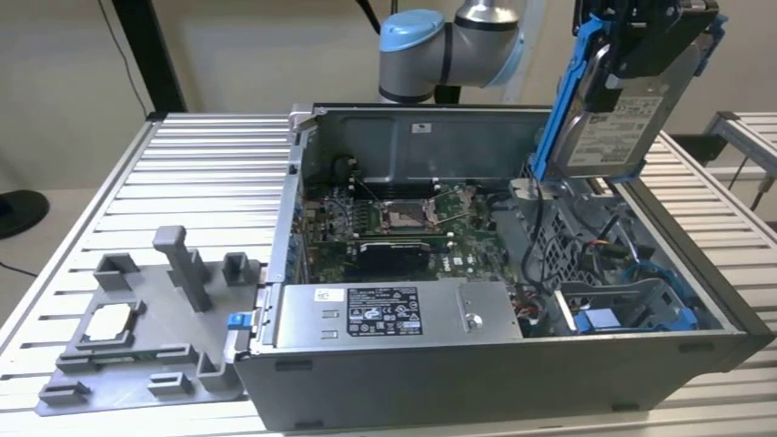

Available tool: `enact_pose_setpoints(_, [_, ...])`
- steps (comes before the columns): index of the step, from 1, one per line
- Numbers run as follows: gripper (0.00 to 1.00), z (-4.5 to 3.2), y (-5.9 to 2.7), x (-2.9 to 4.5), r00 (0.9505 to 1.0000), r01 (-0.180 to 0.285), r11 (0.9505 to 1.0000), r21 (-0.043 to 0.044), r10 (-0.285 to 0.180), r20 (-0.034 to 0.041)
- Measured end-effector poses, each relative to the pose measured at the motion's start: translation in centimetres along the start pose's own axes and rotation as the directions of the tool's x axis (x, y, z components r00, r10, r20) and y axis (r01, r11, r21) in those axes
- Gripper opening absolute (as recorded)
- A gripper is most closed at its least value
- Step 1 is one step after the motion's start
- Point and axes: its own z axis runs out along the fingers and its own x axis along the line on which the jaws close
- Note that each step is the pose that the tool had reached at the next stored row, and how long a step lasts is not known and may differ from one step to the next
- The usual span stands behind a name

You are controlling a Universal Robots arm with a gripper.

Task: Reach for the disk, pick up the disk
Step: 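Pick up the disk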

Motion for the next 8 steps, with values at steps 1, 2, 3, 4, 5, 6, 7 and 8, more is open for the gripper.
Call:
enact_pose_setpoints(1, [0.0, 0.0, -0.03, 0.26, 1.0, 0.0, 1.0, -0.0018, 0.0, 0.0])
enact_pose_setpoints(2, [0.0, 0.0, -0.06, 0.42, 1.0, 0.0, 1.0, -0.0031, 0.0, 0.0])
enact_pose_setpoints(3, [0.0, 0.0, -0.08, 0.58, 1.0, 0.0, 1.0, -0.0043, 0.0, 0.0])
enact_pose_setpoints(4, [0.0, 0.0, -0.1, 0.74, 1.0, 0.0, 1.0, -0.0056, 0.0, 0.0])
enact_pose_setpoints(5, [0.0, 0.0, -0.12, 0.91, 1.0, 0.0, 1.0, -0.0068, 0.0, 0.0])
enact_pose_setpoints(6, [0.0, 0.01, -0.14, 1.06, 1.0, 0.0, 1.0, -0.008, 0.0, 0.0001])
enact_pose_setpoints(7, [0.0, 0.01, -0.17, 1.28, 1.0, 0.0, 1.0, -0.0096, 0.0, 0.0002])
enact_pose_setpoints(8, [0.0, 0.01, -0.18, 1.44, 1.0, 0.0, 0.9999, -0.0108, 0.0, 0.0001])
